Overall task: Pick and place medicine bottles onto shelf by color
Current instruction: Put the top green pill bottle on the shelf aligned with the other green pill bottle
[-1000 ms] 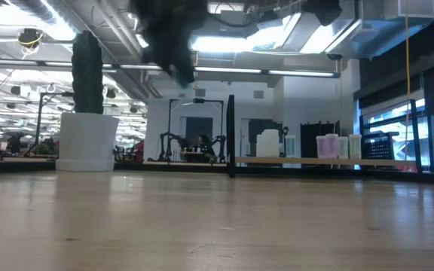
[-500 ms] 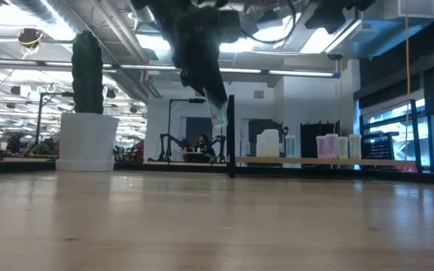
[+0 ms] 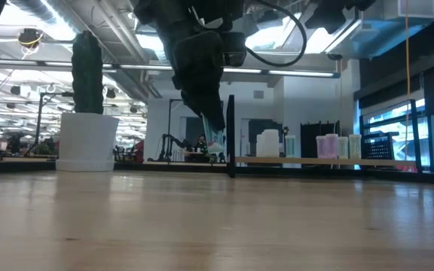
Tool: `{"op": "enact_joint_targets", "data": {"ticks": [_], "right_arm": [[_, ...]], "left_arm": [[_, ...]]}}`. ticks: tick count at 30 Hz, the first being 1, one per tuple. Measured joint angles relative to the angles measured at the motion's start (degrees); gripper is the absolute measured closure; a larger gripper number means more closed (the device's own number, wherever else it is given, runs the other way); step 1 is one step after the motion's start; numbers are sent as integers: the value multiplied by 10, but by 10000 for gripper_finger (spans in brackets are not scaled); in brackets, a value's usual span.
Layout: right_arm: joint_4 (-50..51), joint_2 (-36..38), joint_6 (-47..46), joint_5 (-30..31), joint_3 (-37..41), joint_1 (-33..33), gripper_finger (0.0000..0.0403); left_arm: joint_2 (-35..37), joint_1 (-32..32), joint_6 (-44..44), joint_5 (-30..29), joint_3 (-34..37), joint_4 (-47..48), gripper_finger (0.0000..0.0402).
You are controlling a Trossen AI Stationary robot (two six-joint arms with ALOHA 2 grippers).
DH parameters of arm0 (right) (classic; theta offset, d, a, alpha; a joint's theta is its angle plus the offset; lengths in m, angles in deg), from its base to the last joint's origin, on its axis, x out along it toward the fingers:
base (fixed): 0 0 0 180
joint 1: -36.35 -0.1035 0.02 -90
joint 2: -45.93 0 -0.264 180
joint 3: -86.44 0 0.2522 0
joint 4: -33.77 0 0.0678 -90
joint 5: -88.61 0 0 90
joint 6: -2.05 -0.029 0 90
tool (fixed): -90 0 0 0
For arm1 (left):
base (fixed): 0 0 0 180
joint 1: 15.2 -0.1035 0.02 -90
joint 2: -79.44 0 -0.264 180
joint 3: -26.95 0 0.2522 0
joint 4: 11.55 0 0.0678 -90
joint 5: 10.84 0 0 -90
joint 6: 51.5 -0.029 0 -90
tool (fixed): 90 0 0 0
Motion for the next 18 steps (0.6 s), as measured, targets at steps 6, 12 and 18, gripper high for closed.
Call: {"op": "enact_joint_targets", "data": {"ticks": [6, 12, 18], "right_arm": [[0, 0, 1, 0, 0, 0, 170], [0, 0, 2, 0, 0, 0, 170], [0, 0, 2, 0, 0, 0, 170]], "left_arm": [[0, 0, 0, -2, 0, 0, 311], [0, 0, 0, -20, 0, 0, 311], [0, 0, 0, -21, 0, 0, 311]]}}
